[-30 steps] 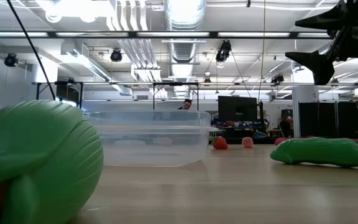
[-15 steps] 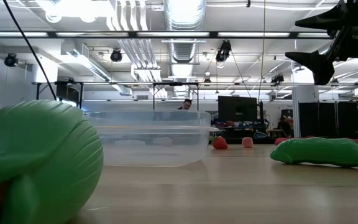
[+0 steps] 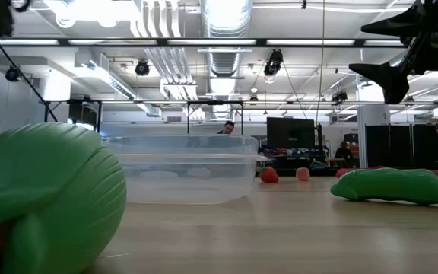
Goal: Pick and placing Produce into tupperware
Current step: Put the tomato into the bin
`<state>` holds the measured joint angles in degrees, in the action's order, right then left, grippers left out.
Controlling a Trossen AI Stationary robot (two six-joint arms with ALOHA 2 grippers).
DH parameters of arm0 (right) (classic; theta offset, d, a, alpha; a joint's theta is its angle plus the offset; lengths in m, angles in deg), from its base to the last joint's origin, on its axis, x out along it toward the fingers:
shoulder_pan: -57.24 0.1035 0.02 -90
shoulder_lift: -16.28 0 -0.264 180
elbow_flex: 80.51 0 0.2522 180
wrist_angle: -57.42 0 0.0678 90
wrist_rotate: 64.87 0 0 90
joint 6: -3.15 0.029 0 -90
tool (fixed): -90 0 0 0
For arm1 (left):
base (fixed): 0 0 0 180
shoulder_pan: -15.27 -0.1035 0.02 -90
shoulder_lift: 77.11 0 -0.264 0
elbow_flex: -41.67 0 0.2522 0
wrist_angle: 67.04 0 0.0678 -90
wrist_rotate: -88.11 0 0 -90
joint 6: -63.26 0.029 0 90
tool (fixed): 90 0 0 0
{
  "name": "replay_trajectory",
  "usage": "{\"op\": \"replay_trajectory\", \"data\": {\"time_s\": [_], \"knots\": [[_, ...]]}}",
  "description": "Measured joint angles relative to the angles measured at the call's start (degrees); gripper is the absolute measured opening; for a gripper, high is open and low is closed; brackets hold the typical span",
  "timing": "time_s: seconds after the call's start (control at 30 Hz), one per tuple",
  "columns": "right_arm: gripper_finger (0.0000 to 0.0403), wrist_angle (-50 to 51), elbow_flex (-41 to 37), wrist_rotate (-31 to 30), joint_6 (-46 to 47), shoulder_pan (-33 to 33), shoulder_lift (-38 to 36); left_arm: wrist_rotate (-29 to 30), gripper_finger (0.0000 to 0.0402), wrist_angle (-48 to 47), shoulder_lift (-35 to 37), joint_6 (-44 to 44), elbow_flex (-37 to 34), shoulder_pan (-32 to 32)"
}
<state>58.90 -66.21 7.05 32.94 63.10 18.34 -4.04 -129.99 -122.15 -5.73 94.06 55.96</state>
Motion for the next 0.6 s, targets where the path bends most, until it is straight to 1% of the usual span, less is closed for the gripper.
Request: {"op": "replay_trajectory", "data": {"time_s": [0.07, 0.23, 0.3, 0.33, 0.43, 0.6], "knots": [[0.0327, 0.01, 0.00, 0.02, 0.00, 0.00, 0.00, 6.19, 0.0238, 0.12, 1.92, 2.20, 0.00, -1.82], [0.0327, 0.00, 0.00, 0.02, 0.00, -0.02, 0.00, 24.55, 0.0238, 2.94, 4.52, 9.84, -0.05, -5.73], [0.0327, 0.00, 0.00, 0.02, 0.02, 0.00, 0.00, 29.54, 0.0238, 5.78, 4.68, 14.15, -0.33, -7.63], [0.0327, 0.00, 0.00, 0.02, 0.00, -0.01, 0.00, 31.06, 0.0238, 7.28, 4.57, 16.31, -0.57, -8.80], [0.0327, 0.02, 0.00, 0.00, 0.00, 0.00, 0.00, 31.91, 0.0238, 12.28, 2.50, 23.08, -1.25, -13.38], [0.0327, 0.01, 0.00, 0.01, 0.00, -0.01, 0.00, 26.32, 0.0238, 19.28, -4.38, 33.88, -1.16, -21.59]]}}
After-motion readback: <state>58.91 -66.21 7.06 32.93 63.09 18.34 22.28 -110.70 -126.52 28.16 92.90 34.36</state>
